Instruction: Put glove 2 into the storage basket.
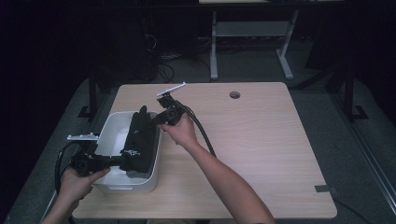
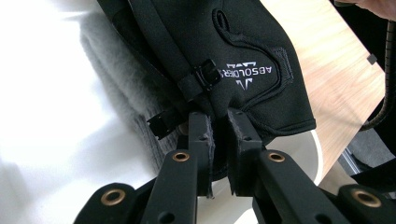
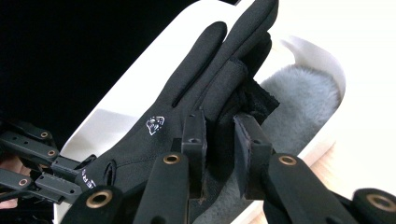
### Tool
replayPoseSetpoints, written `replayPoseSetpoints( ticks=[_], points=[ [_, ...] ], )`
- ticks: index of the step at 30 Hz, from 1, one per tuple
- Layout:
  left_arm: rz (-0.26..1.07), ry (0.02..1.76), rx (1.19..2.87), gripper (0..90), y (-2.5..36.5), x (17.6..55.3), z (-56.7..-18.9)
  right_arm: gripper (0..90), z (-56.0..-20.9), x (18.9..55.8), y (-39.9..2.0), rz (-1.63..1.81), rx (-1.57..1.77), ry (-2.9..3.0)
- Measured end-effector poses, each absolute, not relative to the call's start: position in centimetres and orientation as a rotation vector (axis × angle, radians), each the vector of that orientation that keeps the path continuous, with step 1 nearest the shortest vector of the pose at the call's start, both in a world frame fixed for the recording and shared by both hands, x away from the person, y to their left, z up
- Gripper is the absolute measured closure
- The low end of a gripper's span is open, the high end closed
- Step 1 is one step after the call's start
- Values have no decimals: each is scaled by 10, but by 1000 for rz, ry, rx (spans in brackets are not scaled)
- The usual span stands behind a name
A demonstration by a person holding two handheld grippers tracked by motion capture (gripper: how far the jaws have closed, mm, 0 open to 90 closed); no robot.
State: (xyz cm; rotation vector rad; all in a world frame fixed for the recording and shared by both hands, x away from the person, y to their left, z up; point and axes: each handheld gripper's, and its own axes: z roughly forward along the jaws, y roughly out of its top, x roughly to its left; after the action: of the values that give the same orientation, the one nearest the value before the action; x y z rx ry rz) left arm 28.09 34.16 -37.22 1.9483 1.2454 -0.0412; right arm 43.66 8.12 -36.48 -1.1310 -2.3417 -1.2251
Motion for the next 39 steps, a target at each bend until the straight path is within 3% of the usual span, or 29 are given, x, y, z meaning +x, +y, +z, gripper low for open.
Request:
replayPoseSetpoints(
  ticks=[12, 22, 39],
  points=[
    [-59, 1259, 1938, 788, 342, 281, -379, 719, -376, 437, 83, -1190, -1154, -2354],
    [-28, 1267, 1933, 690, 344, 283, -375, 575, -374, 438, 78, -1200, -1152, -2378],
    [-22, 1189, 1901, 635, 330, 290, -352, 563, -355, 438, 48, -1302, -1150, -2347]
  ],
)
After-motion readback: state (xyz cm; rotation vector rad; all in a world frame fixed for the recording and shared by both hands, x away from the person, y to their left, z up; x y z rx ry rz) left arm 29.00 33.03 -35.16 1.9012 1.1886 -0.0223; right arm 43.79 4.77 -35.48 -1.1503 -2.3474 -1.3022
